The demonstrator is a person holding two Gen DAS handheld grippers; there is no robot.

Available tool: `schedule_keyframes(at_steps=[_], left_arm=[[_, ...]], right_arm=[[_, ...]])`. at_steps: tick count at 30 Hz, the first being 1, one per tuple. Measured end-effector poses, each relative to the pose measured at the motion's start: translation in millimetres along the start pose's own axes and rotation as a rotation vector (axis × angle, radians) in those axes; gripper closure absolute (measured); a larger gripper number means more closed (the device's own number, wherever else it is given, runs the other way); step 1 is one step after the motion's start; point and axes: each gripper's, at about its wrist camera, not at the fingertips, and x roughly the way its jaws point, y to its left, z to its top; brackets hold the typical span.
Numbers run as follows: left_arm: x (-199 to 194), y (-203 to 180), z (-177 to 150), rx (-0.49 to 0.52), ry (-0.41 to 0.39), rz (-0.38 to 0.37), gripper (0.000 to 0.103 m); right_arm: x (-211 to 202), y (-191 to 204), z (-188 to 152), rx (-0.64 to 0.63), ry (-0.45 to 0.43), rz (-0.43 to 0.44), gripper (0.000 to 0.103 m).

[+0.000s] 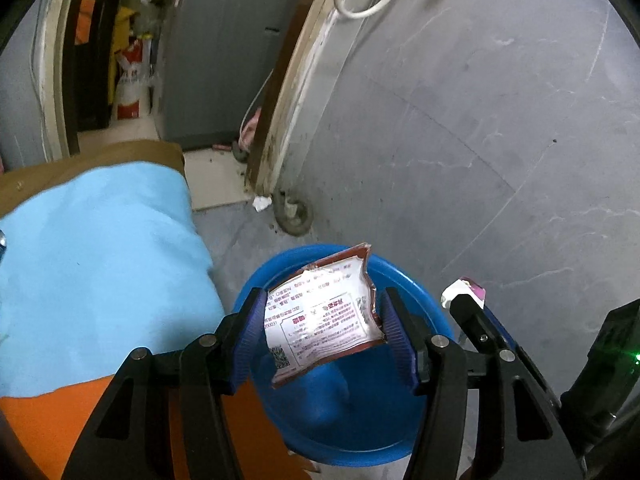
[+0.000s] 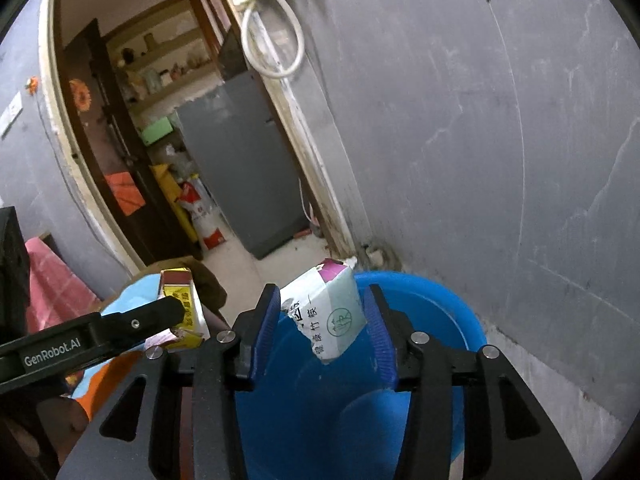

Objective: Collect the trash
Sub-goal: 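Carry both items to the blue basin and open both tools to drop them, then bring both open tools back over the trash pile on the blanket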

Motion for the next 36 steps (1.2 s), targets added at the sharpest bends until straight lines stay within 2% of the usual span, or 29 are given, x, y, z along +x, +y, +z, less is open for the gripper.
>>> schedule_keyframes(at_steps=[4, 11, 13, 17, 21, 23, 24, 25, 28, 30, 36], left_arm=[[3.4, 7.4, -2.4, -0.021, 0.004, -0.002, 0.048], [-29.1, 7.7, -6.9, -0.017, -0.081, 0.005, 0.044], [-41.2, 10.5, -7.1, -0.013, -0.115, 0.021, 0.039], [-70.5, 22.6, -10.8, -0.010, -0.218, 0.074, 0.034], [-96.8, 33.0, -16.2, -0.004, -0.282, 0.129, 0.033], [-109.9, 38.0, -23.1, -0.001, -0.318, 0.162, 0.026], [-116.4, 41.3, -25.3, -0.003, -0.335, 0.178, 0.017], [-126.0, 46.5, -29.2, -0.008, -0.367, 0.204, 0.013], [-149.9, 57.8, -39.3, -0.012, -0.436, 0.246, 0.008], [-163.1, 65.1, -46.1, -0.020, -0.471, 0.277, 0.005], [-203.6, 85.0, -70.9, -0.036, -0.600, 0.409, 0.002]], right_arm=[[-4.2, -2.3, -0.9, 0.009, 0.007, -0.006, 0.058], [-0.5, 1.8, 11.6, 0.012, -0.015, -0.006, 0.052], [-2.7, 4.2, 13.7, 0.006, -0.041, -0.001, 0.050], [-15.8, 15.1, 15.1, -0.031, -0.115, 0.014, 0.045], [-24.1, 27.8, 16.2, -0.062, -0.177, 0.044, 0.028], [-30.8, 37.8, 16.1, -0.086, -0.218, 0.066, 0.026], [-34.4, 43.5, 15.4, -0.103, -0.239, 0.073, 0.022], [-37.1, 49.1, 15.1, -0.116, -0.257, 0.080, 0.020], [-44.6, 63.9, 14.2, -0.149, -0.306, 0.109, 0.012], [-49.5, 74.5, 12.0, -0.169, -0.336, 0.136, 0.000], [-66.7, 103.4, 2.2, -0.218, -0.416, 0.223, 0.000]])
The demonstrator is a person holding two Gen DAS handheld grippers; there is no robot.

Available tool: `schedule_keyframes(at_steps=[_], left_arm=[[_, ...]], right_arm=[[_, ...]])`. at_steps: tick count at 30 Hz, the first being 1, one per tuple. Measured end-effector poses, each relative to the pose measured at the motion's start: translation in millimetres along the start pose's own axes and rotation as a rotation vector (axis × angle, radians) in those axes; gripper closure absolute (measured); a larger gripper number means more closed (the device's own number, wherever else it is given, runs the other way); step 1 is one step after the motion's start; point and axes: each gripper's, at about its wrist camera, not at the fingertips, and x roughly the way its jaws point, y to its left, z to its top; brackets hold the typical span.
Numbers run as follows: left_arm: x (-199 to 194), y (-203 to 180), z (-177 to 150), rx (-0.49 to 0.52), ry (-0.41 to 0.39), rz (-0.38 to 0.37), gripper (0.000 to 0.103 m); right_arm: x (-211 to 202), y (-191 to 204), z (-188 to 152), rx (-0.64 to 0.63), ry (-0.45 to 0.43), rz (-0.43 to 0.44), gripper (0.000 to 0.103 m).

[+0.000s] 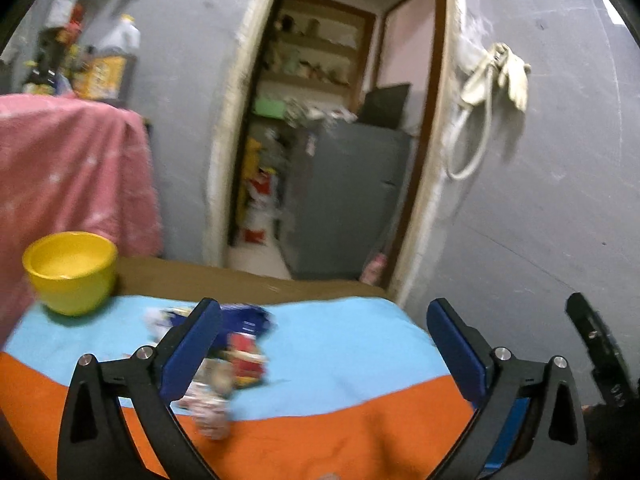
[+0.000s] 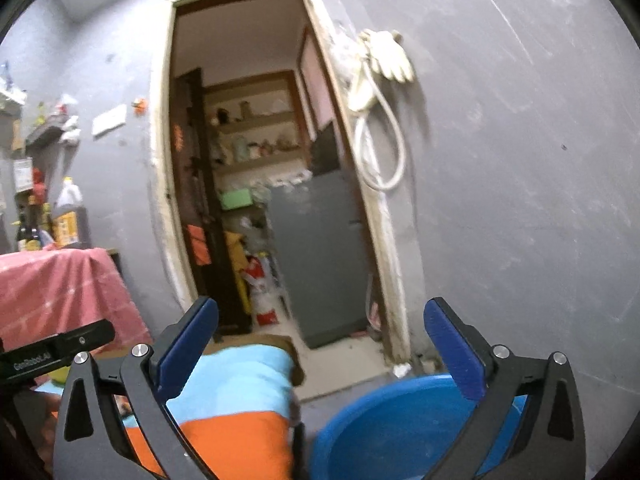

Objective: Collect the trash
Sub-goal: 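Bring both open tools back over the trash pile on the blanket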

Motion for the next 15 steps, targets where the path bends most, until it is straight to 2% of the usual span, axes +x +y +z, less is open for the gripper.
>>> schedule_keyframes(at_steps=[8, 15], left_arm=[[-40.0, 41.8, -2.9, 0.040, -0.110, 0.121, 0.002], [-66.4, 81.1, -3.6, 0.053, -0.163, 0.199, 0.002]], right_arm=[[-7.6, 43.7, 0.2, -0.023, -0.083, 0.107, 0.000], [-11.2, 82.0, -4.2, -0.042, -0.130, 0.185, 0.000]])
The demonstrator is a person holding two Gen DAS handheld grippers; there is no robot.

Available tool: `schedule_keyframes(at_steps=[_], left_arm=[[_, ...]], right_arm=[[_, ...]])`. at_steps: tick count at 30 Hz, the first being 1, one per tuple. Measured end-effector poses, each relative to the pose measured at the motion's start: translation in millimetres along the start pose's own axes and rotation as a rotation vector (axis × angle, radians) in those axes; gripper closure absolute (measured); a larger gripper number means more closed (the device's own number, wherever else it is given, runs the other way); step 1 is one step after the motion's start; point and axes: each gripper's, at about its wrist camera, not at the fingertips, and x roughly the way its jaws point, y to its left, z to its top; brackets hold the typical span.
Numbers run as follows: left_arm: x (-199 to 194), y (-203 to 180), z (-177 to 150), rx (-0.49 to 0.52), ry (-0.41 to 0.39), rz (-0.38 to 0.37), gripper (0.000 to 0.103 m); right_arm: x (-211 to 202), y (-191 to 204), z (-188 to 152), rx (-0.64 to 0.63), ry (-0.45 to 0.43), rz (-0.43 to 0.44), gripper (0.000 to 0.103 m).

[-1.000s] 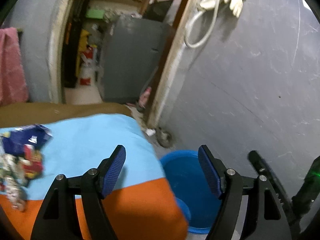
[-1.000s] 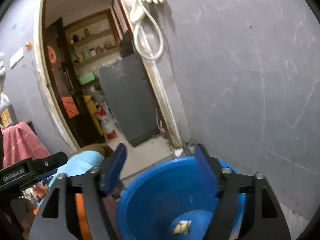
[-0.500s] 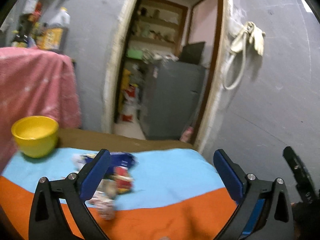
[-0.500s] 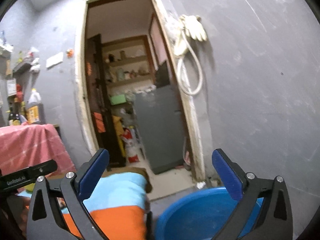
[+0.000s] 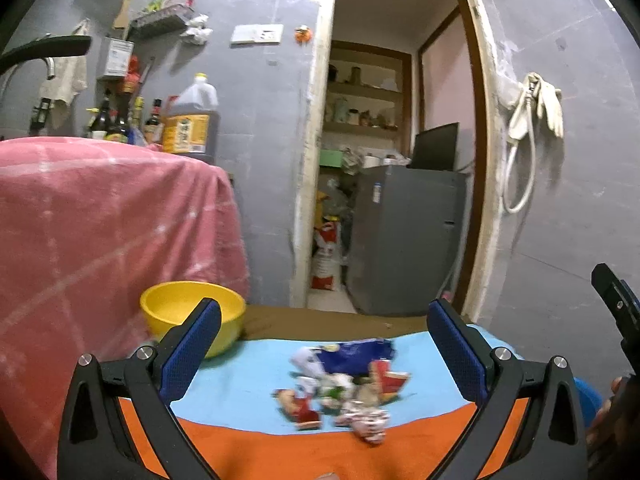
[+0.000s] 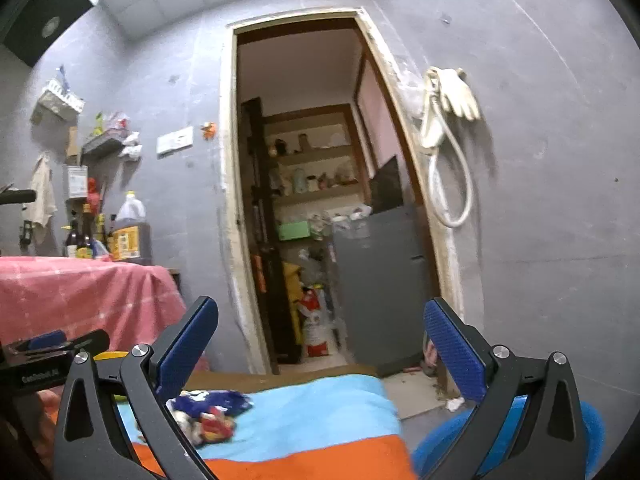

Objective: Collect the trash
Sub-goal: 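Bring both open tools back over the trash pile on the blanket, then grasp the tan paper scrap with the left tool while the right tool grasps the crumpled white wrapper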

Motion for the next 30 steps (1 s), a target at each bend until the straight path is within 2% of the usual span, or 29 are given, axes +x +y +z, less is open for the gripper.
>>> schedule_keyframes(at_steps=[10, 14, 19, 26, 30], left_arm=[[-3.0, 40.7, -13.6, 0.030, 0.008, 0.066, 0.002], [3.1, 52.2, -22.0, 0.030, 0.037, 0.081, 0.002], [10.7, 61.4, -31.3, 0.039, 0.073, 0.084, 0.002], [37.1, 70.4, -42.7, 0.030, 0.217, 0.047, 0.002], [55.2, 70.6, -49.4, 0.021, 0.316, 0.025, 0.002]], right_arm=[[14.3, 47.5, -13.5, -0.081, 0.057, 0.110, 0.000], [25.3, 64.4, -22.5, -0.119, 0.124, 0.152, 0.000], [44.7, 76.1, -37.5, -0.139, 0.258, 0.173, 0.000], [71.8, 79.6, -58.8, -0.104, 0.475, 0.222, 0.000], [78.6, 84.6, -70.4, -0.117, 0.562, 0.244, 0.000]])
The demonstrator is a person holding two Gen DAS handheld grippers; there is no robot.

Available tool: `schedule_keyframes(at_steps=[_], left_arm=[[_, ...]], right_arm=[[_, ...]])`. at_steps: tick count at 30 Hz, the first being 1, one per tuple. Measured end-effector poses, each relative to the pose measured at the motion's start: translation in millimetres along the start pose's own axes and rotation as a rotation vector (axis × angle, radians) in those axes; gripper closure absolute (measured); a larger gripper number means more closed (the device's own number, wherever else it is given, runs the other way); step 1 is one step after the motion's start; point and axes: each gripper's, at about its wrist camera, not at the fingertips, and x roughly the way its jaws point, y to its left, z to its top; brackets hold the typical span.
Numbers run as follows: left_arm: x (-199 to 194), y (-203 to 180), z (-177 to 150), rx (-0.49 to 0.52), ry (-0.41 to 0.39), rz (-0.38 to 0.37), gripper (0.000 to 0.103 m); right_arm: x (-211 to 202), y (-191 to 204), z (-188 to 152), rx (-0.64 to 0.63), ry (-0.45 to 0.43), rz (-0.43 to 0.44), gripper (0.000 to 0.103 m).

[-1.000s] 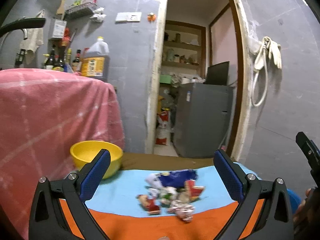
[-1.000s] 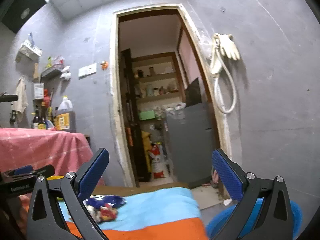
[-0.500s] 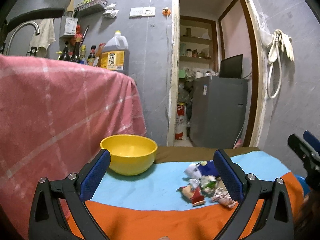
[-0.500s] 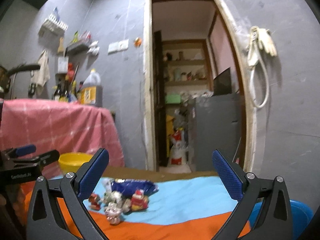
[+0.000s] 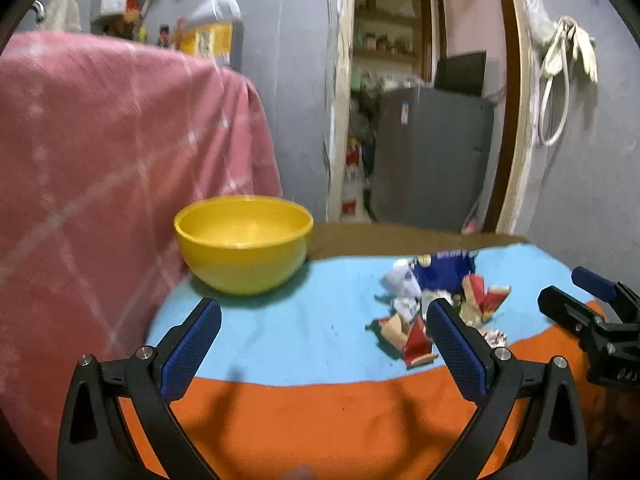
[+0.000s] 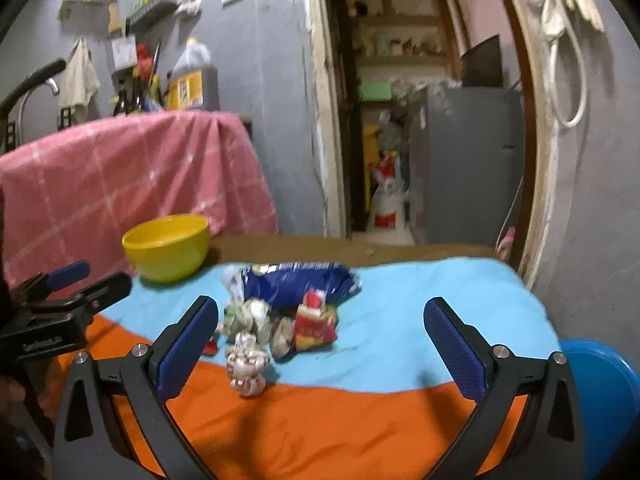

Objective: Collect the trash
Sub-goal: 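Grasp the tan paper scrap with the left tool while the right tool grasps the crumpled white wrapper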

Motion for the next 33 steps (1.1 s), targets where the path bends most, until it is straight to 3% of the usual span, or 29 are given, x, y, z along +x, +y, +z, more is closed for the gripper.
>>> schedule_keyframes(at_steps=[2, 8, 11, 22, 27, 31, 33], left_arm=[[7.7, -1.0, -0.6, 0.003, 0.040, -0.015, 0.002], [25.2, -4.4, -1.7, 0.009, 0.143, -0.091, 0.003], [33.2, -5.1, -1.2, 0.008, 0.179, -0.136, 0.006], [61.3, -4.6, 4.1, -0.065, 0.300, -0.267, 0.047], [66.4, -4.5, 4.2, -0.093, 0.328, -0.313, 0.065], [65.8, -7.5, 5.3, -0.097, 0.331, -0.338, 0.071], [66.1, -10.1, 6.0, -0.092, 0.335, -0.345, 0.075]], right_arm=[[6.1, 2.9, -3.1, -0.013, 0.033, 0.012, 0.001], [21.5, 9.1, -10.1, -0.037, 0.126, 0.075, 0.018], [28.7, 10.2, -13.5, -0.029, 0.171, 0.111, 0.020], [47.8, 13.8, -19.7, -0.018, 0.272, 0.165, 0.031], [55.6, 20.4, -21.7, -0.039, 0.302, 0.192, 0.047], [57.9, 24.9, -23.8, -0.059, 0.317, 0.212, 0.060], [57.7, 24.5, -24.3, -0.056, 0.317, 0.224, 0.074]])
